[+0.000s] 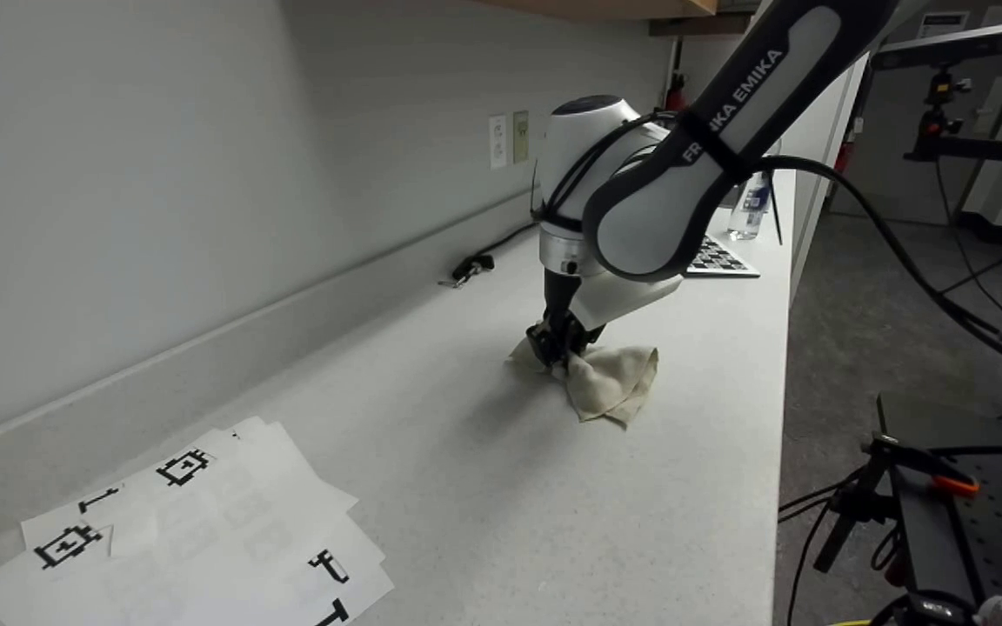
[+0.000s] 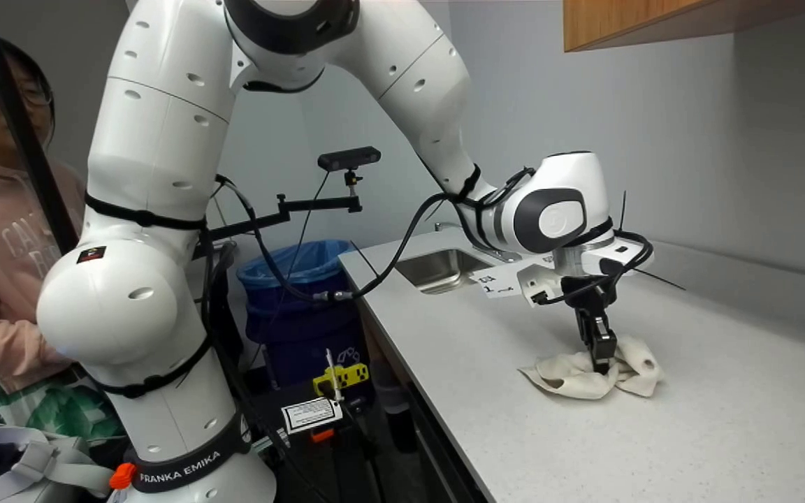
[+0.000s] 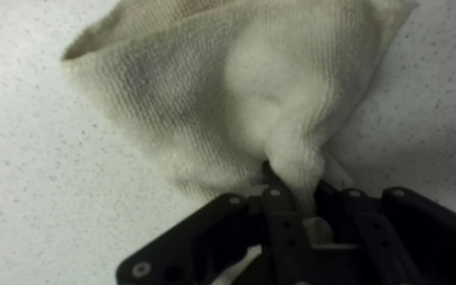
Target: Use the white towel to wipe the counter
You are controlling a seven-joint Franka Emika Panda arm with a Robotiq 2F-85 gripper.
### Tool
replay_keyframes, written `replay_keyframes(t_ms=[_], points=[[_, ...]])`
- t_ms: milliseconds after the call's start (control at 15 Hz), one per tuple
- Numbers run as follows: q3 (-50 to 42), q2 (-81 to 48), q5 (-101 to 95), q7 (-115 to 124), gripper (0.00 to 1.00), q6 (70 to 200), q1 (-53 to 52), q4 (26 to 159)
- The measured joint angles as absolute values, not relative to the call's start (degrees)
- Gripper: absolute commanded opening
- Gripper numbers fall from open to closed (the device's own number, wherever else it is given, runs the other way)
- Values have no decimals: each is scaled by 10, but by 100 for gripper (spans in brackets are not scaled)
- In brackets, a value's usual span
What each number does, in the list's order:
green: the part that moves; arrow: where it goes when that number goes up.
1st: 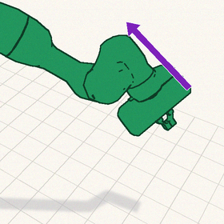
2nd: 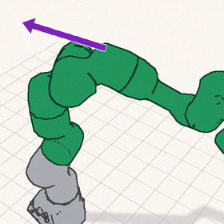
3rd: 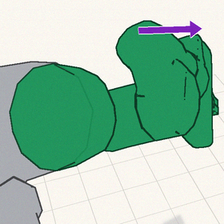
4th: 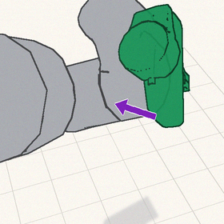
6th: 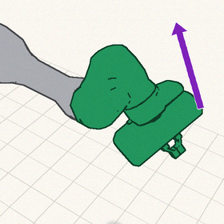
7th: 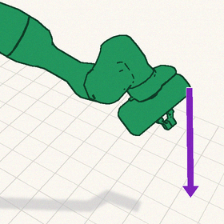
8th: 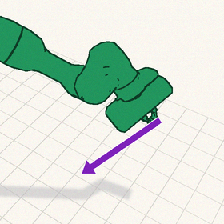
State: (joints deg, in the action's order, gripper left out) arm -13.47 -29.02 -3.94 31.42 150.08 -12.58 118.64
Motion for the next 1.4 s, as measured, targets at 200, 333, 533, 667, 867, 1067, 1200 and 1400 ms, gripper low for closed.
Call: replay_keyframes(t_ms=[200, 333, 533, 667, 867, 1067, 1200, 1400], points=[[-118, -280, -39, 314, 3, 1501, -126, 1199], [-101, -273, -39, 314, 3, 1501, -129, 1207], [-71, -263, -40, 314, 3, 1501, -136, 1217], [-56, -259, -40, 314, 3, 1501, -142, 1222], [-42, -253, -41, 314, 36, 1501, -149, 1227], [-34, -246, -41, 312, 51, 1500, -150, 1231], [-34, -242, -43, 312, 67, 1500, -150, 1232], [-36, -234, -49, 312, 88, 1500, -150, 1234]])
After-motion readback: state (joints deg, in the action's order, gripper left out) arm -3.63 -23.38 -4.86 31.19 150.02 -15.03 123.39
